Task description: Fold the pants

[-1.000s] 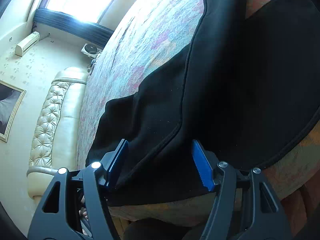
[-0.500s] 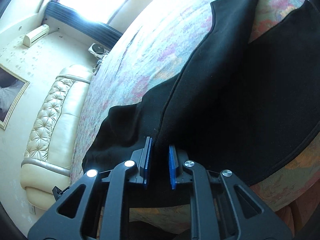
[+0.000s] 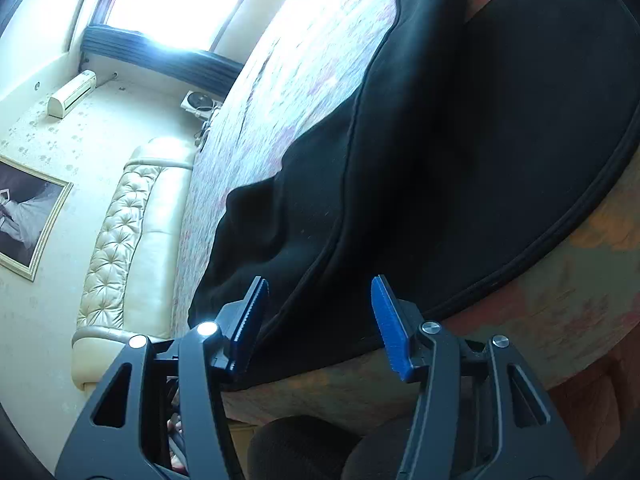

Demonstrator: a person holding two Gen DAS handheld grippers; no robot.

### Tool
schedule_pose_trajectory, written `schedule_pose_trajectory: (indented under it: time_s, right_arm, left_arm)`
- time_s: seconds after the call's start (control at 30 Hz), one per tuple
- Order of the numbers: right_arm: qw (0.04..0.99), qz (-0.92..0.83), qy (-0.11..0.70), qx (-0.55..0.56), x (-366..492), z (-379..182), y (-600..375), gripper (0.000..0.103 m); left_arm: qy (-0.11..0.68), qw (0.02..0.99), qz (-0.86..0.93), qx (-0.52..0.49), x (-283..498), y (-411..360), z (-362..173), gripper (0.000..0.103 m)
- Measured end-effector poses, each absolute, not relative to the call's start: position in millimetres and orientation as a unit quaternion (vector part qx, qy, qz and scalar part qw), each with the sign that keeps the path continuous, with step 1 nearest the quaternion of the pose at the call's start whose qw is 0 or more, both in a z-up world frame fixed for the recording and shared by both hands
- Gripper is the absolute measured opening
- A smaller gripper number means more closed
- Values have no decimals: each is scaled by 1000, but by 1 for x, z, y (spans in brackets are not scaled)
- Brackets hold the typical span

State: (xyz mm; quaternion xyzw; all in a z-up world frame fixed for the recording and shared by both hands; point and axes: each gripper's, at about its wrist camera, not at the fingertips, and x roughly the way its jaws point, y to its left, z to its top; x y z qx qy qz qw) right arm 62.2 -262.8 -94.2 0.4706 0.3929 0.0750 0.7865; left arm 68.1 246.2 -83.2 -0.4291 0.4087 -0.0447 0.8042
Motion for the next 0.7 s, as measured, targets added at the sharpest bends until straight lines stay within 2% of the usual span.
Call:
schedule_pose_trajectory:
  time_s: [0.07,0.23,0.3,0.37,0.4,0.5,0.7]
  right_arm:
    - [771,90,407,482,72,-100,-246,54]
    - [744,97,433,500,93,-115,-218,54]
    - [744,87,430,504,96,-117,-218,52]
    - [747,79,430,501,91,-118,-220,36]
    - [746,79,433,500,88,-120,-224,16]
    - [732,86,434,519,83,-132,-232,10]
    - [747,104,417,507,79,-122,-232,9]
  left_arm:
    - [413,808,-38,-419,74,238,-82,12]
    - [412,804,-32,-427,77,225,-85,49]
    - [416,806,-25,-420,73,220,-84,50]
    - [414,811,-13,-413,69,218,-82,51]
    - [415,810,-7,-414,67,218,-81,51]
    - [414,798,7,-438,63,224,-83,51]
    - [419,779,8,-466,77,234,-86,55]
